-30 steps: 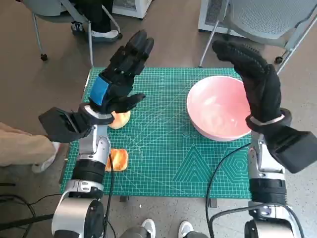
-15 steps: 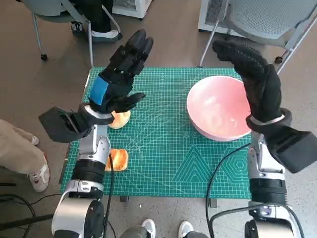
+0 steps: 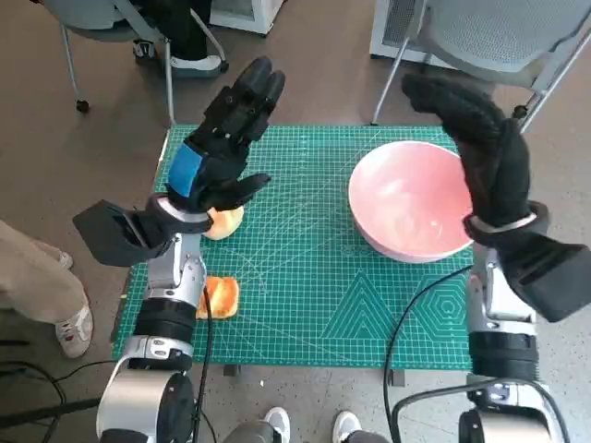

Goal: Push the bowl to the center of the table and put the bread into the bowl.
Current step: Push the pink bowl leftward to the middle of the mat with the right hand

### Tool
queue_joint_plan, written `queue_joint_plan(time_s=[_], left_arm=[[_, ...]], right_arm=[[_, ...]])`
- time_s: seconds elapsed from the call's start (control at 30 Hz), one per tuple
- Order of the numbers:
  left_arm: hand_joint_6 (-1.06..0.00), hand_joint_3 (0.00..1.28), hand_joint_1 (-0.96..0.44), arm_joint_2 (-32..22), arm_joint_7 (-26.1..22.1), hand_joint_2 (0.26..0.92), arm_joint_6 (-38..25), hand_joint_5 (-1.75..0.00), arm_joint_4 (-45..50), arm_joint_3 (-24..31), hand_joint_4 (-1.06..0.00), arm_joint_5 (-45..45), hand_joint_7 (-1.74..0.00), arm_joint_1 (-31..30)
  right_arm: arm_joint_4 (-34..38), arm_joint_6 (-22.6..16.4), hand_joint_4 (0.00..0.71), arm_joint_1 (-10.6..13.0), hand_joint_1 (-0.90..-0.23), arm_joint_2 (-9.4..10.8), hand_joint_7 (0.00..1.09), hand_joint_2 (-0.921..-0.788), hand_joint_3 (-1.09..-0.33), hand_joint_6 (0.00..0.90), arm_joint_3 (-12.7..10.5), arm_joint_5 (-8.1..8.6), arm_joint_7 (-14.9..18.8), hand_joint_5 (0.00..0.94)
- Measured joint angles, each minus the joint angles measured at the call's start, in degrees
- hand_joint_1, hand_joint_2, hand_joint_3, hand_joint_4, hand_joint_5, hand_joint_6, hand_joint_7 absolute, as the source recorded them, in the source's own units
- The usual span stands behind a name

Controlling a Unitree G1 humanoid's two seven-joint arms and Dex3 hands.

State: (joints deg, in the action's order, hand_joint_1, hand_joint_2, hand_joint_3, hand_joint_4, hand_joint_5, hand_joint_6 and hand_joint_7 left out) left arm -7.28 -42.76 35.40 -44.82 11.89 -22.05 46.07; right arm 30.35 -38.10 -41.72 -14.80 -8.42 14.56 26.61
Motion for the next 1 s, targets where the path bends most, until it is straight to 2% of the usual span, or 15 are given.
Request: queue_joint_plan(time_s=[0.1, 0.2, 0.4, 0.53, 0.7, 0.83, 1.0], left_arm=[[-0.17, 0.18, -0.69, -0.06, 0.05, 0.921, 0.0, 0.0, 0.25, 0.04, -0.01, -0.01, 0.0, -0.23], [-0.17, 0.18, -0.69, -0.11, 0.1, 0.921, 0.0, 0.0, 0.38, 0.04, -0.01, -0.01, 0.0, -0.41], [-0.17, 0.18, -0.68, -0.13, 0.21, 0.921, 0.0, 0.0, 0.62, 0.05, -0.01, -0.01, 0.0, -0.6], [-0.17, 0.18, -0.68, -0.24, 0.33, 0.921, -0.02, 0.0, 0.76, 0.08, -0.01, -0.02, 0.0, -0.68], [-0.17, 0.19, -0.67, -0.54, 0.52, 0.921, -0.07, 0.0, 0.77, 0.14, -0.01, -0.03, 0.0, -0.71], [-0.17, 0.19, -0.67, -0.73, 0.52, 0.921, -0.15, 0.0, 0.76, 0.17, -0.01, -0.08, 0.0, -0.71], [-0.18, 0.19, -0.67, -1.05, 0.53, 0.921, -0.26, 0.0, 0.77, 0.21, -0.01, -0.12, 0.0, -0.77]], right_arm=[[2.66, -0.63, 0.187, -0.32, -0.686, -1.26, 0.49, -0.921, -0.747, 0.043, -1.51, 1.02, 0.58, 0.004], [6.41, -1.82, 0.183, -1.05, -0.683, -2.48, 0.48, -0.921, -0.749, 0.042, -2.98, 1.29, 1.06, 0.002], [17.21, -3.73, 0.172, -4.6, -0.68, -5.15, 0.41, -0.921, -0.767, 0.066, -6.35, 1.56, 1.21, 0.001], [24.08, -4.51, 0.167, -7.06, -0.679, -6.78, 0.37, -0.921, -0.779, 0.076, -8.02, 1.01, -0.84, 0.0], [30.1, -4.34, 0.162, -9.16, -0.685, -7.7, 0.35, -0.921, -0.786, 0.083, -9.36, 0.77, -3.99, 0.0], [33.79, -3.43, 0.156, -10.4, -0.688, -8.05, 0.34, -0.921, -0.786, 0.087, -9.68, 0.44, -6.01, 0.0], [37.12, -1.63, 0.14, -11.44, -0.679, -8.61, 0.33, -0.921, -0.794, 0.084, -9.63, -1.18, -7.91, 0.0]])
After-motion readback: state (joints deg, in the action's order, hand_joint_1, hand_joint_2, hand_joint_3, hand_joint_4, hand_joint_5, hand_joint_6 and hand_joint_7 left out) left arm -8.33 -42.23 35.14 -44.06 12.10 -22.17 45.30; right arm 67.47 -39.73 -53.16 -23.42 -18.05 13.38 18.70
